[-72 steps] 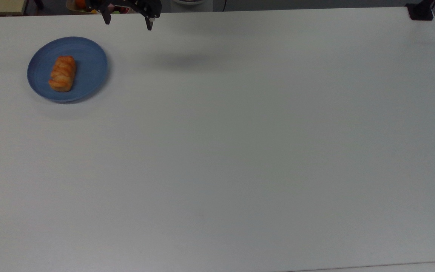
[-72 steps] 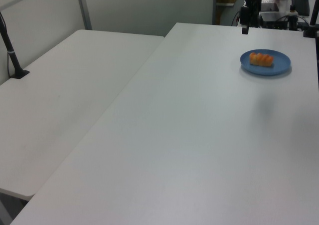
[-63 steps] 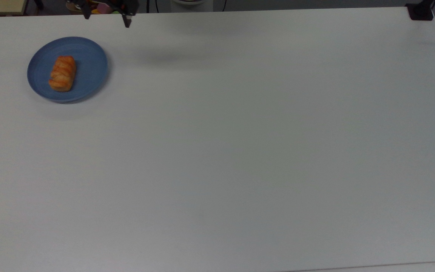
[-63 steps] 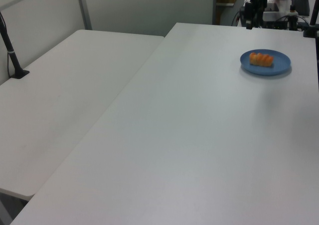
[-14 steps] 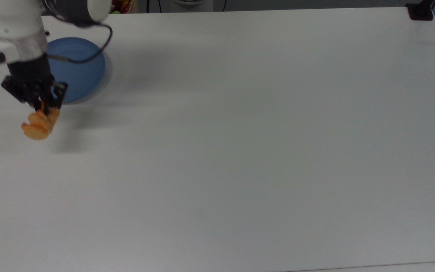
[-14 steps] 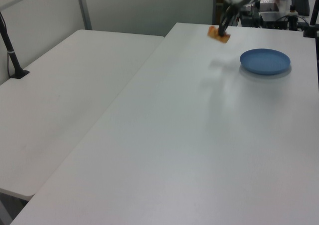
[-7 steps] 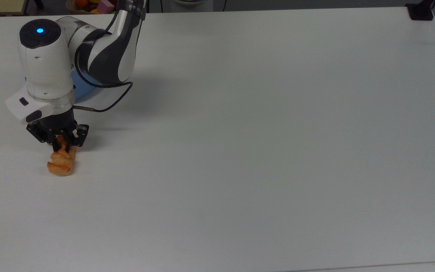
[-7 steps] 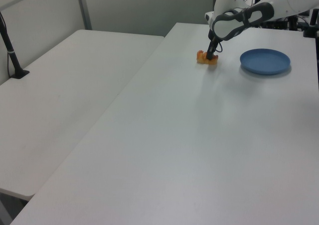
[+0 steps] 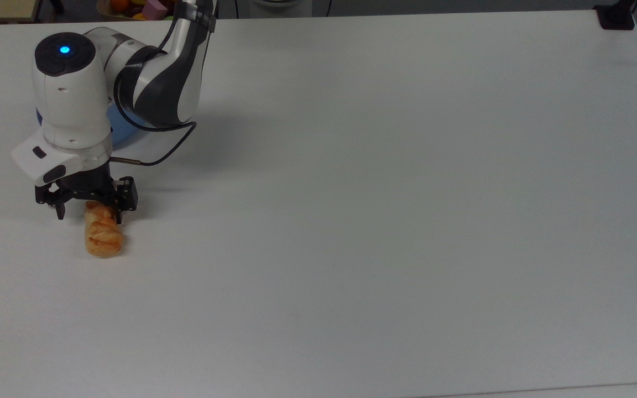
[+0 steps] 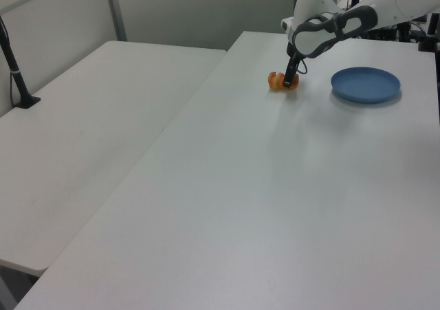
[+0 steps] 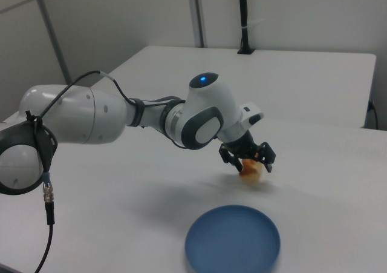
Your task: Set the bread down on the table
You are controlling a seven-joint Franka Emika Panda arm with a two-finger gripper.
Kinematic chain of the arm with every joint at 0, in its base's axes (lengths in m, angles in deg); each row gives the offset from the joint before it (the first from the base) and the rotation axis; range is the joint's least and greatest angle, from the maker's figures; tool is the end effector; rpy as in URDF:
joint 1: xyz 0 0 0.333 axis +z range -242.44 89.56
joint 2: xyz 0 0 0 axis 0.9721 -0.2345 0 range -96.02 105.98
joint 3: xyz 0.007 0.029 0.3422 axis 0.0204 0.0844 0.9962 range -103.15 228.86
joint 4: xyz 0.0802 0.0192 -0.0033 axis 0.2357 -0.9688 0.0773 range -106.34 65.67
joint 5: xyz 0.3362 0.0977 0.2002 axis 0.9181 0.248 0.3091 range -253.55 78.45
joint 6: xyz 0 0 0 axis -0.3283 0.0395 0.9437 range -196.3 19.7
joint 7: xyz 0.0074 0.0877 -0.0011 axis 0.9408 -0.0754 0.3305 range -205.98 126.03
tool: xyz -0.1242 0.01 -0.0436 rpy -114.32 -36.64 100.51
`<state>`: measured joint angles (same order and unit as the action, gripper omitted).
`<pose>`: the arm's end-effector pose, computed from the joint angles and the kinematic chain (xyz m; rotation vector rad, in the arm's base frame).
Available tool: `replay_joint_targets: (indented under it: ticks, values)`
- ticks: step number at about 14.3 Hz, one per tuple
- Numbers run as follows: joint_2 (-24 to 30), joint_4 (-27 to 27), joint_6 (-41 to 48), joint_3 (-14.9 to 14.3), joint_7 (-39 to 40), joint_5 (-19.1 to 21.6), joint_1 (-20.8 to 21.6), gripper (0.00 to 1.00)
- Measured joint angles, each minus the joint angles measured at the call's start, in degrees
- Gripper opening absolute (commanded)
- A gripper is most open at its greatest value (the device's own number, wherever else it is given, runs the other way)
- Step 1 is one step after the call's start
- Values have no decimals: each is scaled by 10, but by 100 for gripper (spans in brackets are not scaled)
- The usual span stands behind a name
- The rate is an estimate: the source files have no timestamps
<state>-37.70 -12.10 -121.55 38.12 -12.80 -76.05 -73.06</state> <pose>0.7596 -0.2121 0.3091 2.8651 0.1736 0.3874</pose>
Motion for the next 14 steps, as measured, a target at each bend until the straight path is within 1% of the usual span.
replay_joint_targets:
  ticks: [5,7,9,11,12,14]
  values:
    - [2,0,-23,1,0,-1,0,100]
    - [12,1,-24,1,-9,0,0,100]
    - [42,-3,-24,0,-53,0,-1,100]
    - [88,-21,-16,2,-109,0,0,100]
    - [117,-32,8,4,-135,0,2,100]
    - [191,-50,106,10,-185,-4,16,100]
